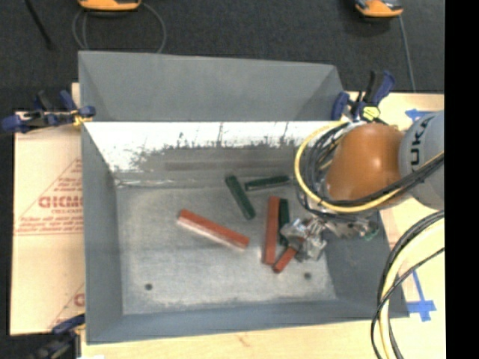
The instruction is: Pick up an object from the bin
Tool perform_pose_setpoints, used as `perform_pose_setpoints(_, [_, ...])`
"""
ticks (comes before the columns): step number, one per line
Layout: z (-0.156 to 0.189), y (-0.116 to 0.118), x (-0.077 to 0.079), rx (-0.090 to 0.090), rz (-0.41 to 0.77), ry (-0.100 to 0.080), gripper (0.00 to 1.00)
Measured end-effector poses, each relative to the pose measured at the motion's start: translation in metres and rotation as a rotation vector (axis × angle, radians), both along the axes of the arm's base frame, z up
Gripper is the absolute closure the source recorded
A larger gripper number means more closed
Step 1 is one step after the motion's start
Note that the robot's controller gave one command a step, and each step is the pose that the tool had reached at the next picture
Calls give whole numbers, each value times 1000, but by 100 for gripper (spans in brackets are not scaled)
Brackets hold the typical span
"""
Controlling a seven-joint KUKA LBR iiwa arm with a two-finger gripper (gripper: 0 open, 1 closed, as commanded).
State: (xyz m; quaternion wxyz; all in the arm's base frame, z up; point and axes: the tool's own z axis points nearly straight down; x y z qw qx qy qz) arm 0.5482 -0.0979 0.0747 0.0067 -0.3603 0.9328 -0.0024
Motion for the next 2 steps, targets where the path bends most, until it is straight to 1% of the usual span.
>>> perform_pose_setpoints(1, [-3,0,-2,1,1,6,0])
perform_pose_setpoints(2, [-3,0,-2,1,1,7,100])
